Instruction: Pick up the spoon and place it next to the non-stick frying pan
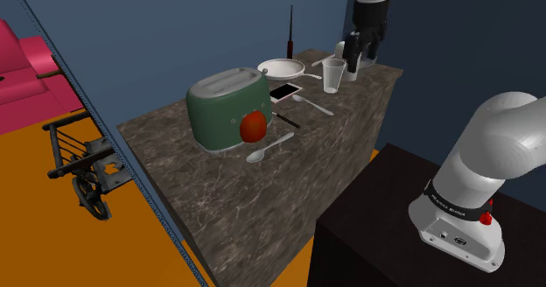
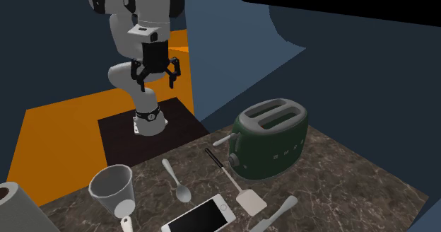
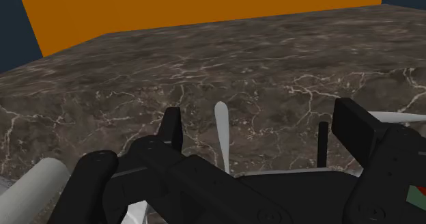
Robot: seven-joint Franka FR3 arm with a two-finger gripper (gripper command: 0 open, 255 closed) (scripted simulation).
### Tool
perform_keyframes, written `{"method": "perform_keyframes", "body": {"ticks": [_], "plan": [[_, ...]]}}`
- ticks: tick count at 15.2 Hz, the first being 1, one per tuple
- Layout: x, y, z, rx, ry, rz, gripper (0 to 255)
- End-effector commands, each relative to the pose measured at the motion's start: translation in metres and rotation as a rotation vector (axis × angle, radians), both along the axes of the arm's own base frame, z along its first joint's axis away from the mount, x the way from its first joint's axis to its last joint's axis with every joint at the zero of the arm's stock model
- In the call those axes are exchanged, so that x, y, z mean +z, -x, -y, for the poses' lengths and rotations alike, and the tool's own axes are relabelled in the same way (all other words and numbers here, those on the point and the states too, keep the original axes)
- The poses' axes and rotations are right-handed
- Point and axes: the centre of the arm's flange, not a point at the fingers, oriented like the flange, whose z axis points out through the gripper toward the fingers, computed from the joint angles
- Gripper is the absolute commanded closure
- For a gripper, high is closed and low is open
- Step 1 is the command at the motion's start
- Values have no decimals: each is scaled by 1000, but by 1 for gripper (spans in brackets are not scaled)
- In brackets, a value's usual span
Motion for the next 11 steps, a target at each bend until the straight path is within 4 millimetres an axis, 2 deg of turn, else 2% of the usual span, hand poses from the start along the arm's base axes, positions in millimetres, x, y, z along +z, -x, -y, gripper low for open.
{"method": "perform_keyframes", "body": {"ticks": [1,11], "plan": [[0,0,0,0,0,0,0],[-66,-38,-100,13,-30,49,0]]}}
